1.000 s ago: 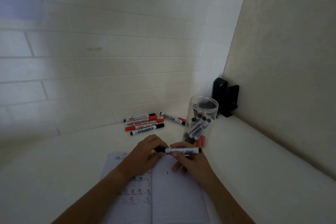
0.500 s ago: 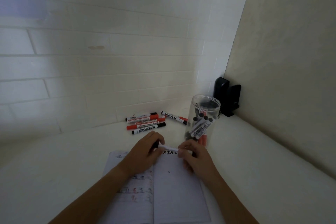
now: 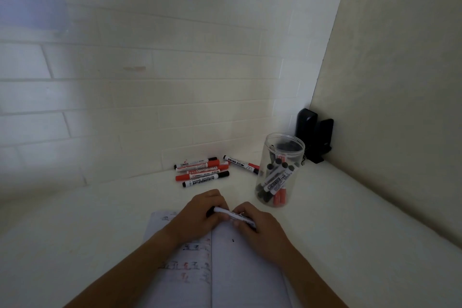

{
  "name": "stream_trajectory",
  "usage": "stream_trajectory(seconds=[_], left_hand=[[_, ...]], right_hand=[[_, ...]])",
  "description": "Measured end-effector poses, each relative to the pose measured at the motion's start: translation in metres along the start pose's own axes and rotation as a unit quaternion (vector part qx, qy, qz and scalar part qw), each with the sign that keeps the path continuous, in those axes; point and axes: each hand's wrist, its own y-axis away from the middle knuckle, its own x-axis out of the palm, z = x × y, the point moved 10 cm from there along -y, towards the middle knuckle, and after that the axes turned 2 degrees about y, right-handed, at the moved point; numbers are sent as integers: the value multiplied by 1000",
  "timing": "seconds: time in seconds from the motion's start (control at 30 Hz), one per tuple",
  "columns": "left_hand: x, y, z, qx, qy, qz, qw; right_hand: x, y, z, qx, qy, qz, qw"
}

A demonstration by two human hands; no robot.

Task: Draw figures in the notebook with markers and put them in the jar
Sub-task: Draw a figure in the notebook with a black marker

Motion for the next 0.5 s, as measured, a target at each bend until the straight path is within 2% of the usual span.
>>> stream_trajectory(seconds=[0.23, 0.33, 0.43, 0.5], left_hand=[[5, 0, 4, 2, 5, 17, 1000], [4, -1, -1, 3, 13, 8, 1000], [0, 1, 13, -74, 11, -22, 997], [3, 4, 29, -133, -21, -14, 991]], right_hand=[[0, 1, 6, -4, 21, 3, 1000], [-7, 2, 3, 22, -49, -18, 998], [-31, 3, 0, 59, -150, -71, 984], [-59, 4, 10, 44, -144, -145, 978]])
